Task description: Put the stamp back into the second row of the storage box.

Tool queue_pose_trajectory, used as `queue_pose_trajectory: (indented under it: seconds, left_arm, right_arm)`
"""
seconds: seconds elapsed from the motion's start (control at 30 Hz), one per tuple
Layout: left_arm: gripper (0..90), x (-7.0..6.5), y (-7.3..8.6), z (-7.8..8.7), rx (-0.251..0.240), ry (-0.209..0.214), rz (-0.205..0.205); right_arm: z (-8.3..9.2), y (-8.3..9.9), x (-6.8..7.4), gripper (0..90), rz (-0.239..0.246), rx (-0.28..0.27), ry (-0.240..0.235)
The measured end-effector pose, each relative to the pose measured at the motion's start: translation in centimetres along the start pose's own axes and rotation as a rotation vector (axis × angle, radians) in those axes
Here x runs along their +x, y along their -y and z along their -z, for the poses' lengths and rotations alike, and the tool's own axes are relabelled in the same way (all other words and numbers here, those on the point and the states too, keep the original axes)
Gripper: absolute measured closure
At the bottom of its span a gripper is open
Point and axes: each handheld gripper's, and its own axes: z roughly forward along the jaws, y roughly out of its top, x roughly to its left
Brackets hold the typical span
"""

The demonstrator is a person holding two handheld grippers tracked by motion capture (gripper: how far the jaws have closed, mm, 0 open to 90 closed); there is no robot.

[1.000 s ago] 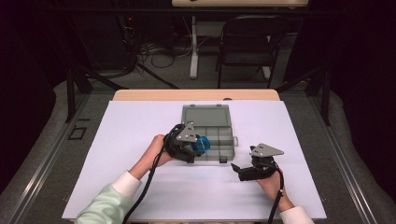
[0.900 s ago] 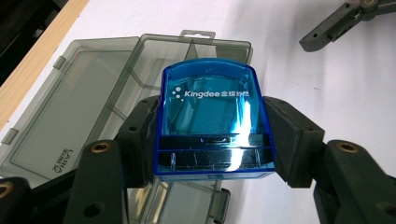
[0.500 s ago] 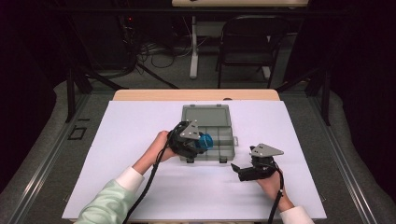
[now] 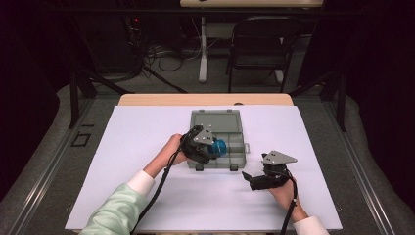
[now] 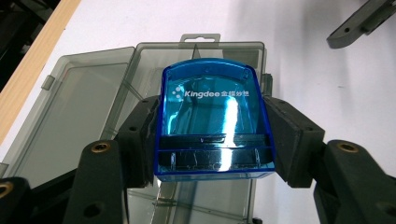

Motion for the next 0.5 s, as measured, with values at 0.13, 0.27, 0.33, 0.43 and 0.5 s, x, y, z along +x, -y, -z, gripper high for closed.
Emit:
queue_pose_trajectory:
  seconds: [0.13, 0.27, 0.33, 0.43, 0.5]
  left_arm:
    - [41.4, 0.1, 0.1, -0.4, 0.005, 0.008, 0.004]
    - [41.4, 0.4, 0.2, -0.9, 0.008, 0.019, 0.008]
    - [41.4, 0.5, 0.2, -1.1, 0.005, 0.022, 0.008]
    - [41.4, 0.6, 0.1, -1.4, 0.004, 0.029, 0.013]
    - [41.4, 0.7, 0.1, -1.6, 0.007, 0.034, 0.012]
  right_arm:
    - [0.0, 0.0, 0.1, 0.0, -0.002, 0.002, -0.001]
    - [0.0, 0.0, 0.1, 0.0, -0.003, 0.004, 0.000]
    - [0.0, 0.0, 0.0, 0.0, -0.002, 0.004, -0.002]
    - [-0.1, 0.0, 0.0, 0.0, 0.000, 0.005, -0.004]
    - [-0.1, 0.0, 0.0, 0.0, 0.001, 0.004, -0.005]
